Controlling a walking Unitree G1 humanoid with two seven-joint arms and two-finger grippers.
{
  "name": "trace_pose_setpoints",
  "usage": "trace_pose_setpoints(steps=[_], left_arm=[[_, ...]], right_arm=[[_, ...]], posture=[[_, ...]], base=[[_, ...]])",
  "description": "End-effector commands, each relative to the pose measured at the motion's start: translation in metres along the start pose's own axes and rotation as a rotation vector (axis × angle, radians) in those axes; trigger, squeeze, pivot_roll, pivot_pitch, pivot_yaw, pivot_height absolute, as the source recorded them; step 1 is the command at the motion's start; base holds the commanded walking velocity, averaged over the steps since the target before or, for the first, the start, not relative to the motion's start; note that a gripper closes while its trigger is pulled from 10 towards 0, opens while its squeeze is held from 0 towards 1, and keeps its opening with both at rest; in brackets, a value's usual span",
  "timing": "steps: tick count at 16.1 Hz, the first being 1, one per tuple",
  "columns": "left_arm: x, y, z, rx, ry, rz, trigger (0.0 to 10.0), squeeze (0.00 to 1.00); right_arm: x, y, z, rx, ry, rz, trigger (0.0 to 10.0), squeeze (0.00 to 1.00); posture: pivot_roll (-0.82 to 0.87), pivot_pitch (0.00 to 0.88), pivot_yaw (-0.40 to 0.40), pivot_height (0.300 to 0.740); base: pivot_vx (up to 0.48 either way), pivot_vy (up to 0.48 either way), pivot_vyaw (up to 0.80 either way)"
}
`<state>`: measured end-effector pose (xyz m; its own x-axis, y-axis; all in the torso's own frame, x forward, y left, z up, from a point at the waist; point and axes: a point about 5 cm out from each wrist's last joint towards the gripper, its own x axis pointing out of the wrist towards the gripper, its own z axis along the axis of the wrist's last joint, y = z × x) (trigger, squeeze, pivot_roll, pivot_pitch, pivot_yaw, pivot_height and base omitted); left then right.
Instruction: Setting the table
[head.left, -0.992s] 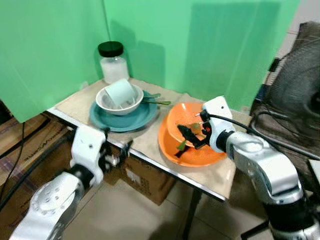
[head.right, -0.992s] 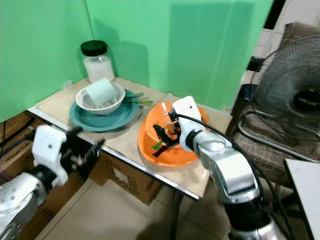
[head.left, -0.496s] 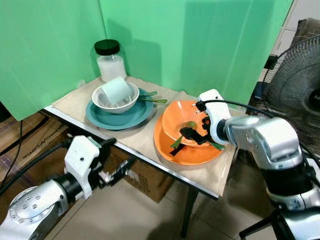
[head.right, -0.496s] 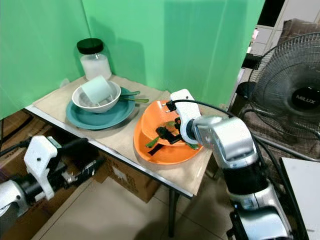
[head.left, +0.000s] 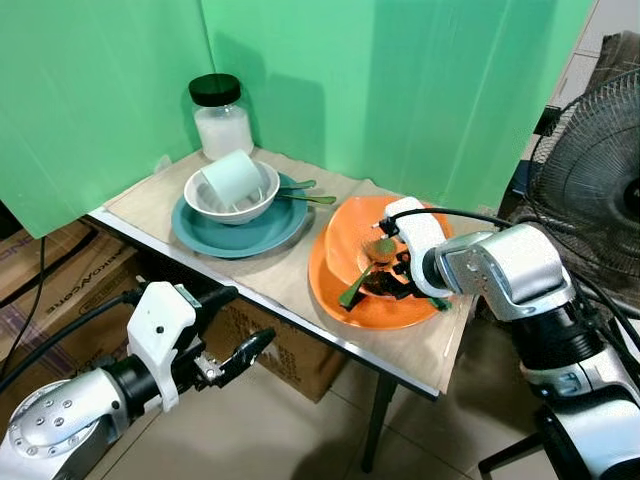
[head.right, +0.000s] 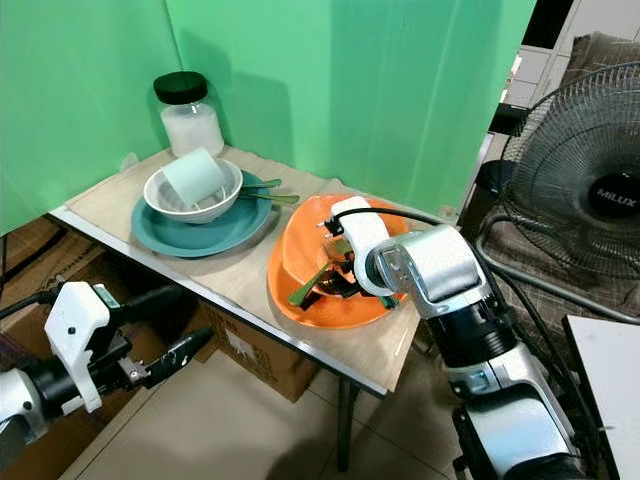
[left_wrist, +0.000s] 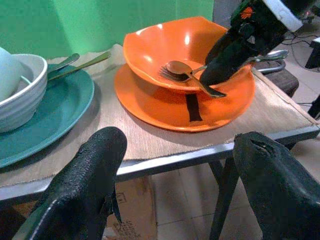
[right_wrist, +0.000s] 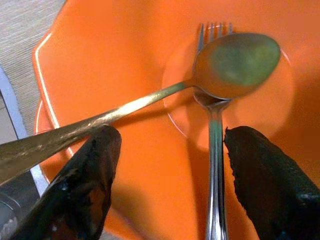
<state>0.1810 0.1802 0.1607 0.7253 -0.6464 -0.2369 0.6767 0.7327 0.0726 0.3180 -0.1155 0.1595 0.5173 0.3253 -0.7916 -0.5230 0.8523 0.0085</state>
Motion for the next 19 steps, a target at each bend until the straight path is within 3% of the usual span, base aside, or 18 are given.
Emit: trace_pose_setpoints(steps=[1,19], left_arm=[[-0.003,0.0,0.004,0.023,-0.009,-0.009,10.0,0.0],[-0.003,0.001,0.001,0.044,0.013,-0.037,10.0,0.0]], right_arm=[[0.001,-0.001,0.004,-0.008,0.0,-0.011,0.0,0.0],[0.014,-0.014,0.007,-0.091,0.063,0.028,0.0,0.0]], posture=[[-0.03,0.0,0.031,0.74],[-0.02,0.0,0.009,0.74]], base=[[0.0,0.0,0.0],[0.0,0.0,0.0]])
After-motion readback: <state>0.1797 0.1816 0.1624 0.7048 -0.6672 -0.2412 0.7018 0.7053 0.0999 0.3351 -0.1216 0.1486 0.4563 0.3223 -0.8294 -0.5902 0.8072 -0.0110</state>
